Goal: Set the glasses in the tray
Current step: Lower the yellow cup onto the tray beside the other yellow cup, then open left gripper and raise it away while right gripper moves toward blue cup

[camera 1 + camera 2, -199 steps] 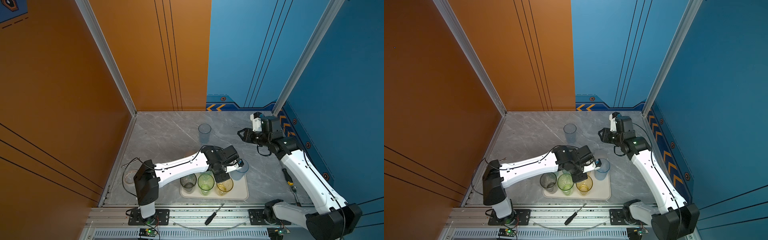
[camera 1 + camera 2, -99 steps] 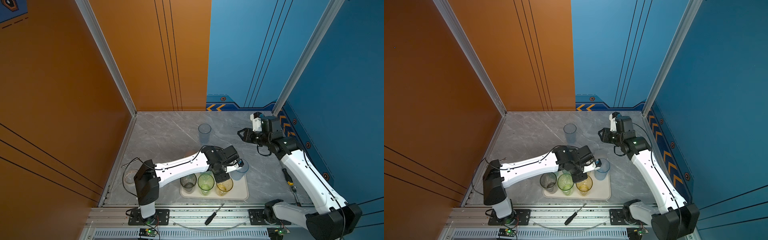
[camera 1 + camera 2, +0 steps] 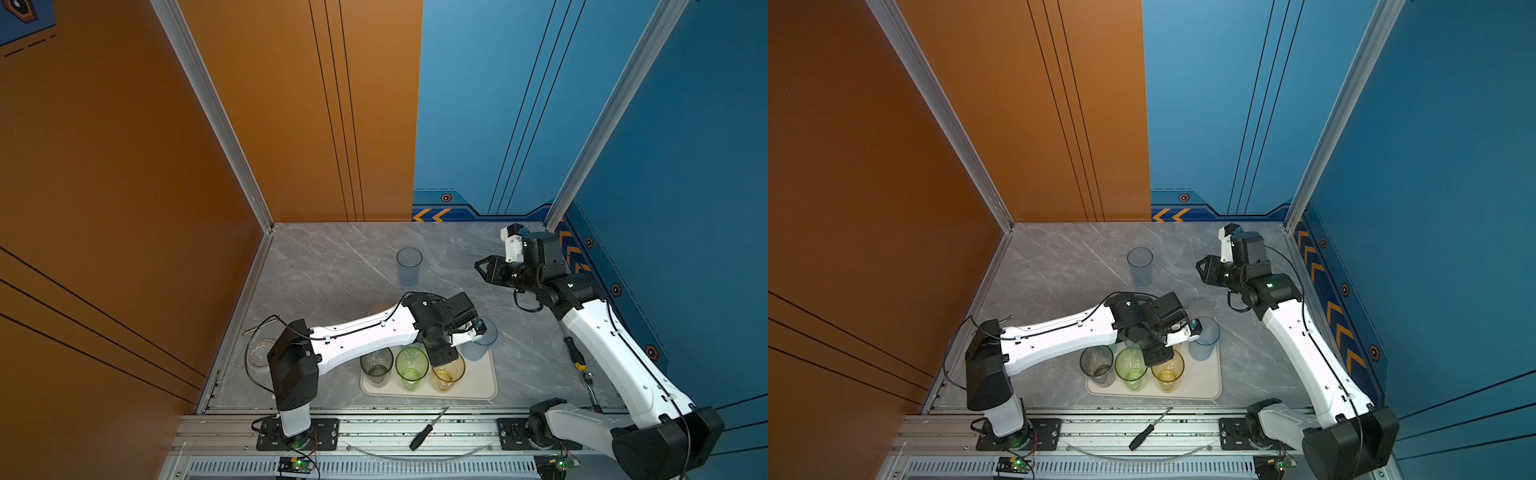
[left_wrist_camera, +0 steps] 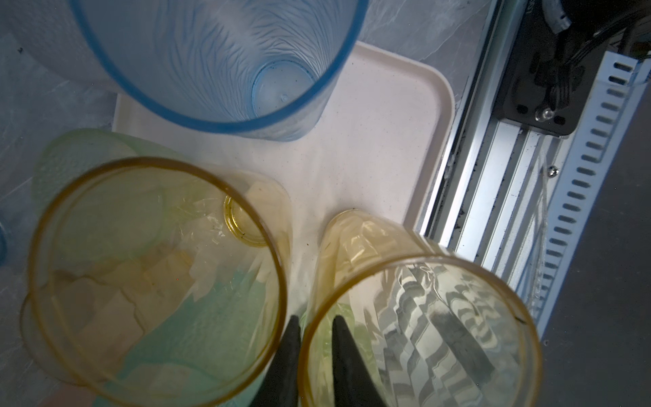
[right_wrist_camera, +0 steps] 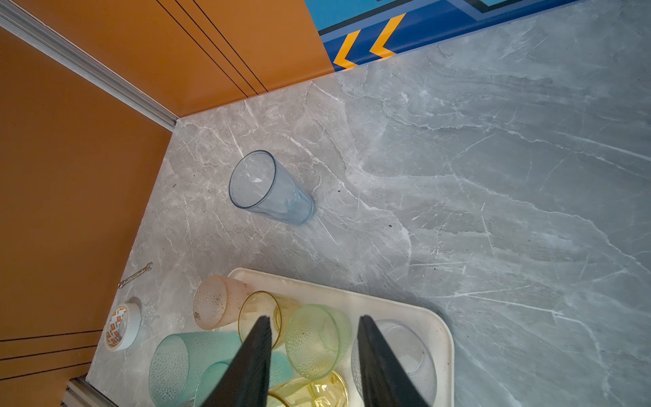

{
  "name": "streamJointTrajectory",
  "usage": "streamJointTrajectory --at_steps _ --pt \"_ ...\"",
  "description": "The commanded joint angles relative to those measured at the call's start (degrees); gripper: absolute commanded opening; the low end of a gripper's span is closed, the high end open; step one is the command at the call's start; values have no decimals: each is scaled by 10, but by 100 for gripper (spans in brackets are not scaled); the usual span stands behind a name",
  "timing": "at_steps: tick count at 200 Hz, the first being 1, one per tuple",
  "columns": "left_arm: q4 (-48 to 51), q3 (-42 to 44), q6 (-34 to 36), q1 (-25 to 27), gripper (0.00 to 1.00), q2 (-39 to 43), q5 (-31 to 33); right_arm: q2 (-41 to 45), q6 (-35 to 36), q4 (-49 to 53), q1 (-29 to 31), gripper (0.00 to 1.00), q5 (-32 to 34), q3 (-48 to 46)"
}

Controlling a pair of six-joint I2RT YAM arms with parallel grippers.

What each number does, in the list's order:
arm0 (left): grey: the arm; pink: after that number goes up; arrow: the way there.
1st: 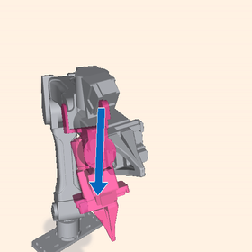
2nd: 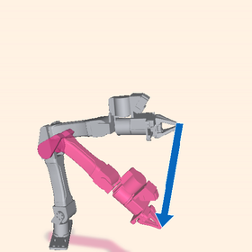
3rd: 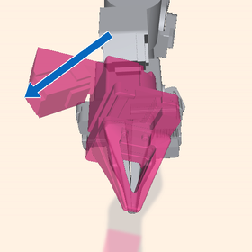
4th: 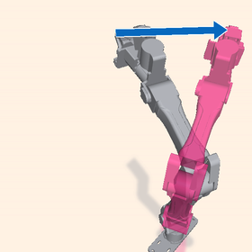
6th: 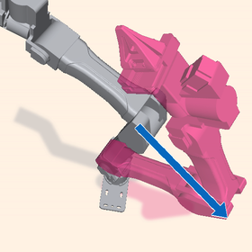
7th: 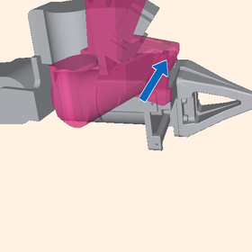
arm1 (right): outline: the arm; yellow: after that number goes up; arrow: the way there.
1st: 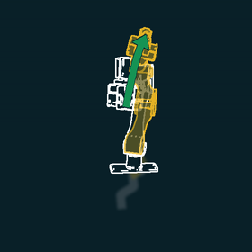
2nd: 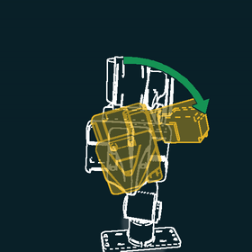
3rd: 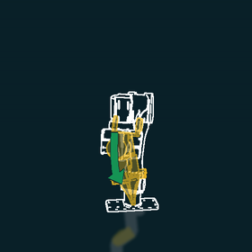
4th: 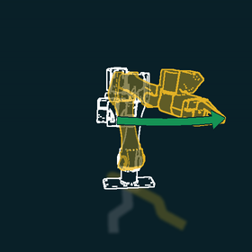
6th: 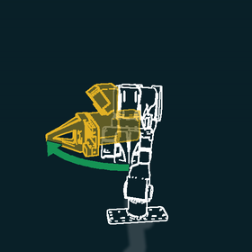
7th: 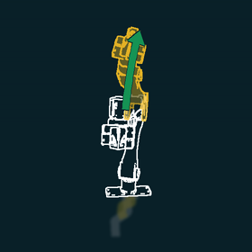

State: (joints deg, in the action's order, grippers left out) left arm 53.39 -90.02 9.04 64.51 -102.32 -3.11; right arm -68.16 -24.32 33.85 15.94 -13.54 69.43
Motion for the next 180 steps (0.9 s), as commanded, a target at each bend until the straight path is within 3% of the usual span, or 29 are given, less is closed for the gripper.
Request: streamJointTrajectory --at_steps 1,128,180 --pt "3 7 1 -5 19 23 4 0 -7 -9 0 39 -10 -5" --pt "4 10 2 -15 19 92 1 -4 -7 -9 1 40 -9 -1" --pt "-31 27 -16 -83 19 172 21 -15 -4 -5 1 40 -8 2"
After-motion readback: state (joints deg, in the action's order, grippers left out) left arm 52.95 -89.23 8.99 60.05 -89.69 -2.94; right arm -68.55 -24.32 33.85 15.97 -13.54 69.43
